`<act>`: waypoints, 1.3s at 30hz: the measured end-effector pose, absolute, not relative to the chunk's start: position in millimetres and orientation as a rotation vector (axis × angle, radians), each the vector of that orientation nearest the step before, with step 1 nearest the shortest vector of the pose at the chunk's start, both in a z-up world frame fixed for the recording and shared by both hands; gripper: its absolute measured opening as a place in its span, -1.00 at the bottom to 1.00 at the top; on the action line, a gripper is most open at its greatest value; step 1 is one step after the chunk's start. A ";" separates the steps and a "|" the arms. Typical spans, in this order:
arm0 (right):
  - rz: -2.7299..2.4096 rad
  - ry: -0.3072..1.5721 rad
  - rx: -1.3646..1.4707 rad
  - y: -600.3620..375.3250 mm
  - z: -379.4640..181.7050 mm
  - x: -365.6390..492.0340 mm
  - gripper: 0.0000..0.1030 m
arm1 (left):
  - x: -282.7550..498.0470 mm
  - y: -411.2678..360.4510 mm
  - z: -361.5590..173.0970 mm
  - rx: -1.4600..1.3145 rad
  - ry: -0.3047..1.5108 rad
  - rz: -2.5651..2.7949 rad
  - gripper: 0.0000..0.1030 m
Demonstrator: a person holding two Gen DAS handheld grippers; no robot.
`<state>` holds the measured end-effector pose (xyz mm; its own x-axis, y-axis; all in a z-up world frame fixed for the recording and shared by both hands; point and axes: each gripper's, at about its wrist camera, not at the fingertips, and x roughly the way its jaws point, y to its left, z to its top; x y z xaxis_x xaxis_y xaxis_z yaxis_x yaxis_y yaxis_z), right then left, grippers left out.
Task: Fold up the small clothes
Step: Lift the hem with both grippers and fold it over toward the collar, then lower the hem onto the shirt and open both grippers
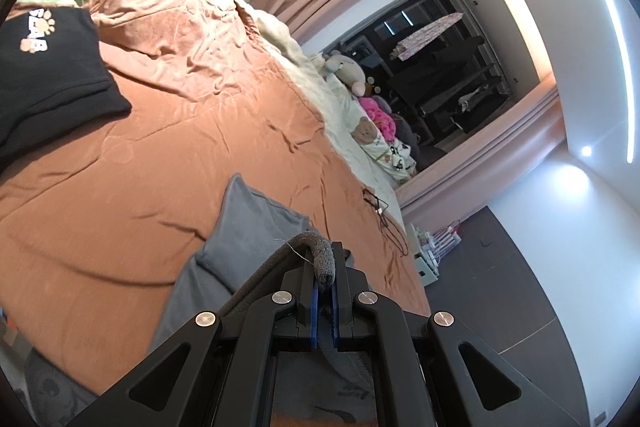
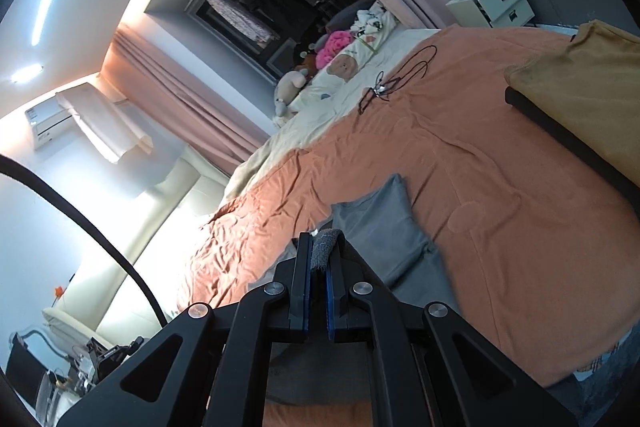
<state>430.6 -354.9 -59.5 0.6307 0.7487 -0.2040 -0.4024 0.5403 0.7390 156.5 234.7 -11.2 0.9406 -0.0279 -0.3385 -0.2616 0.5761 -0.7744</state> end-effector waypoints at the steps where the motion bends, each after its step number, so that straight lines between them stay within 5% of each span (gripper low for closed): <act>1: 0.721 0.550 0.702 -351.8 -57.0 435.5 -0.96 | 162.6 237.6 -12.4 -0.954 0.337 0.143 -0.93; 39: 0.525 0.916 0.528 -242.7 -52.2 616.1 -0.93 | 375.3 323.5 -144.5 -0.939 0.811 0.350 -0.89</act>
